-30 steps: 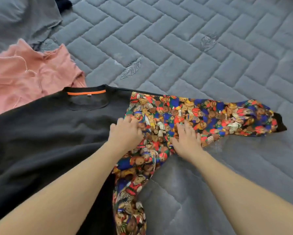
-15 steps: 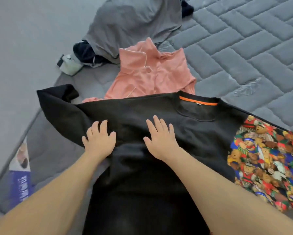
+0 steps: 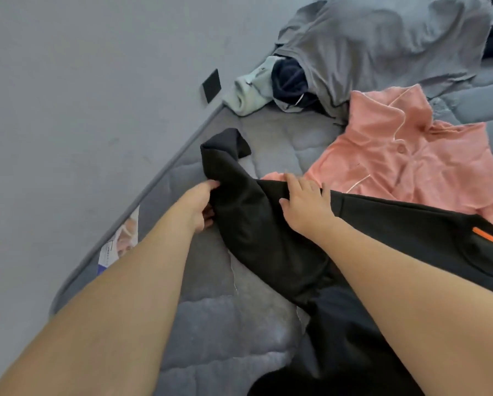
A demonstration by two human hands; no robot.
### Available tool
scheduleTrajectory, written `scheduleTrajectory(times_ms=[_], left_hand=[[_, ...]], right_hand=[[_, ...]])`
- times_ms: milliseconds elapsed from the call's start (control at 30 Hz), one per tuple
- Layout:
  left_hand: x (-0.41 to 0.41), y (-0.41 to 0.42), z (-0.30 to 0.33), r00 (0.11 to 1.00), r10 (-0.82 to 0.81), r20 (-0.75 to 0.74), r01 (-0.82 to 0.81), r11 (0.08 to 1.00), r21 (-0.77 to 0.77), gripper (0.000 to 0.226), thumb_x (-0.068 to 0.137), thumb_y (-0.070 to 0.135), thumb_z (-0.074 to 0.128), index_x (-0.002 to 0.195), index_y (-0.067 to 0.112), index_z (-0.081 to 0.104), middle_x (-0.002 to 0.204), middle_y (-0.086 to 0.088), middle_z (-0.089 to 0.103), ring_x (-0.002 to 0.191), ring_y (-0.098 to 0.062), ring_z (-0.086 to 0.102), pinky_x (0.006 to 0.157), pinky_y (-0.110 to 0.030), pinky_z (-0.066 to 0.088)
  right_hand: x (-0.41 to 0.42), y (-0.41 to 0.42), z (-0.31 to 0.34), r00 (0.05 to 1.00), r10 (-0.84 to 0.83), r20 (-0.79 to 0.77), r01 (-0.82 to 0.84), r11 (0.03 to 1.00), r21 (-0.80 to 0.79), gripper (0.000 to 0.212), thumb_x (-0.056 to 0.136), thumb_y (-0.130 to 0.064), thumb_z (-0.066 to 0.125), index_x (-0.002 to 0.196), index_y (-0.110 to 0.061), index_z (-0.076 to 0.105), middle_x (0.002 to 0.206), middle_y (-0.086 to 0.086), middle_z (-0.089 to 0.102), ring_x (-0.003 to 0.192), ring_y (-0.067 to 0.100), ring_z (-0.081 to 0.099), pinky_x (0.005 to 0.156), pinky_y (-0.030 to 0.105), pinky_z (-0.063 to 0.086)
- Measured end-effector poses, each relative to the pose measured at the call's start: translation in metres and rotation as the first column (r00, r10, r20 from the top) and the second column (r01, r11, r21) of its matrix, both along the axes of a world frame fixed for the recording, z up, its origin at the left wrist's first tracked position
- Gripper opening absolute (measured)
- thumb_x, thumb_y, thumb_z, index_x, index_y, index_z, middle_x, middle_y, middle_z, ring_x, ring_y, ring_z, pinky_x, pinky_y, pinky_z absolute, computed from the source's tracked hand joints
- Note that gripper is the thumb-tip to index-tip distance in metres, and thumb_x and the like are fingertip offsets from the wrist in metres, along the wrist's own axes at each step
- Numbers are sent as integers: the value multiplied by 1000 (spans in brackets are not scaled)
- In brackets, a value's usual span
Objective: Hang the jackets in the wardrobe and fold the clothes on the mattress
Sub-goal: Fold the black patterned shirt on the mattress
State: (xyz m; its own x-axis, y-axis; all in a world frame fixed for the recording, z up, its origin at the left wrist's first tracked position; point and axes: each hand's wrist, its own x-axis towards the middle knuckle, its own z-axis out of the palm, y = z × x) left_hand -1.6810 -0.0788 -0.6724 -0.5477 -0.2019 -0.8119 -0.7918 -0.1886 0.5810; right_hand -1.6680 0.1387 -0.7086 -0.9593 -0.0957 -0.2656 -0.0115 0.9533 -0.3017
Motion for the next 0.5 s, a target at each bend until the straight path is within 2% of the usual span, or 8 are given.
scheduleTrajectory(times_ms=[100, 167, 200, 267, 333, 400, 467, 500], left_hand=[[5, -5, 8, 963, 197, -183, -140, 948, 285, 21, 80, 24, 70, 97, 14, 76, 105, -10, 75, 97, -27, 70, 77, -37, 59], [25, -26, 12, 867, 411, -280, -212, 815, 540, 21, 70, 20, 71, 90, 15, 76, 105, -9, 74, 100, -28, 69, 87, -41, 56], [37, -39, 16, 844, 460, -274, -211, 756, 619, 25, 69, 24, 75, 92, 15, 73, 105, -7, 73, 101, -27, 68, 91, -41, 53], [54, -59, 14, 896, 423, -134, -229, 700, 676, 51, 67, 47, 85, 102, 13, 69, 106, -6, 73, 101, -26, 68, 91, -42, 54], [51, -63, 13, 966, 251, 59, -234, 754, 614, 64, 72, 56, 82, 115, 10, 70, 117, -12, 71, 107, -30, 69, 92, -46, 56], [26, -58, 24, 974, 201, 106, -227, 872, 434, 42, 91, 35, 70, 121, 6, 68, 123, -16, 68, 109, -31, 68, 95, -46, 55], [-4, -52, 41, 938, 338, -76, -316, 924, 215, 22, 94, 14, 57, 111, 3, 66, 114, -18, 70, 101, -28, 69, 89, -46, 58], [-17, -53, 50, 873, 411, -264, -395, 912, 112, 12, 92, 9, 55, 102, 6, 62, 99, -16, 69, 88, -20, 68, 78, -38, 60]], right_hand=[[-12, 2, -5, 990, -117, -74, 121, 992, 48, 29, 97, -29, 47, 120, -11, 48, 124, 16, 53, 114, 39, 47, 94, 47, 34], [-11, 7, -9, 979, -165, -119, 175, 981, 86, 22, 98, -24, 46, 114, -9, 50, 118, 18, 55, 108, 39, 49, 87, 46, 34], [-9, 9, -10, 975, -176, -134, 190, 977, 100, 20, 98, -22, 46, 112, -9, 50, 116, 17, 56, 106, 39, 50, 85, 46, 33], [-8, 9, -11, 973, -180, -141, 199, 971, 131, 17, 98, -20, 45, 110, -9, 50, 113, 17, 57, 104, 40, 51, 84, 46, 33], [-8, 5, -13, 979, -150, -138, 173, 969, 175, 15, 98, -18, 43, 108, -9, 50, 111, 18, 57, 103, 40, 51, 85, 46, 33], [-9, 1, -14, 979, -141, -148, 168, 967, 193, 12, 98, -15, 42, 106, -8, 49, 109, 18, 56, 102, 40, 50, 86, 46, 32], [-13, 0, -13, 965, -189, -183, 223, 956, 190, 13, 97, -13, 42, 107, -7, 49, 110, 20, 56, 103, 41, 50, 85, 47, 31], [-16, 0, -11, 951, -225, -211, 263, 949, 176, 15, 98, -14, 42, 108, -6, 50, 110, 22, 56, 103, 41, 49, 85, 47, 31]])
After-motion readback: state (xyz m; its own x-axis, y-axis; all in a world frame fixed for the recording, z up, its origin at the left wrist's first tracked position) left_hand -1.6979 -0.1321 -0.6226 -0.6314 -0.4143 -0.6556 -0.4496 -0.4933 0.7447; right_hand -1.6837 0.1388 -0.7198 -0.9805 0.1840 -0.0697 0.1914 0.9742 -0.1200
